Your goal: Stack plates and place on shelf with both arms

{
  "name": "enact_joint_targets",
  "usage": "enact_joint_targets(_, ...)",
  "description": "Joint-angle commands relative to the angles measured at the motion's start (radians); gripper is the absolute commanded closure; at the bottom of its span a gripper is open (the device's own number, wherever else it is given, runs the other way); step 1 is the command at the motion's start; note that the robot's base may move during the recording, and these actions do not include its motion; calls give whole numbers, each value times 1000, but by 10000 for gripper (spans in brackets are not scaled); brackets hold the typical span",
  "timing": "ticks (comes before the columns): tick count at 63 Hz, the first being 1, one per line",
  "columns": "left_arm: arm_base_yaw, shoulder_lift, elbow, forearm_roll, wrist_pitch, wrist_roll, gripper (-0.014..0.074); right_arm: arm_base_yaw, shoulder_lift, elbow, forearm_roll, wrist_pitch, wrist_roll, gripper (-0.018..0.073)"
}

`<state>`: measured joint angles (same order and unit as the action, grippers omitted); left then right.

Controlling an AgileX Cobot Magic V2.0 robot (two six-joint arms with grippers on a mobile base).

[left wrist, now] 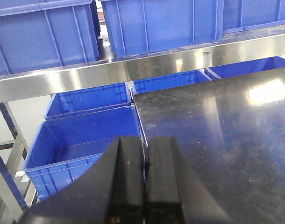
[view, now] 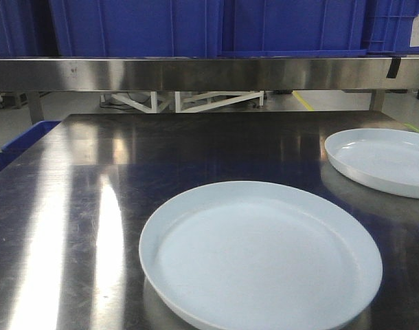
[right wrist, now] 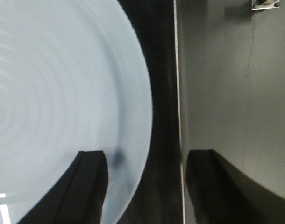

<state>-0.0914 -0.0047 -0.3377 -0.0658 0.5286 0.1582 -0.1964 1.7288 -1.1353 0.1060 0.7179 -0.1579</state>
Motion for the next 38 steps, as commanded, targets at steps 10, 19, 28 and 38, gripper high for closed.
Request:
enact_joint_targets(10,0,23,-24,-9,-85,-10,507,-1,-12,-36,4,-39,-12,229)
enact_joint_targets(19,0,23,-24,-9,-85,-10,507,-1,-11,-36,4,-37,-12,414)
enact_joint_targets(28,0,23,-24,-9,-85,-10,507,-1,-12,-36,4,-37,-12,501)
enact_joint_targets(38,0,23,-24,-9,-85,-10,507,-1,-52,-40,4,-33,-12,501)
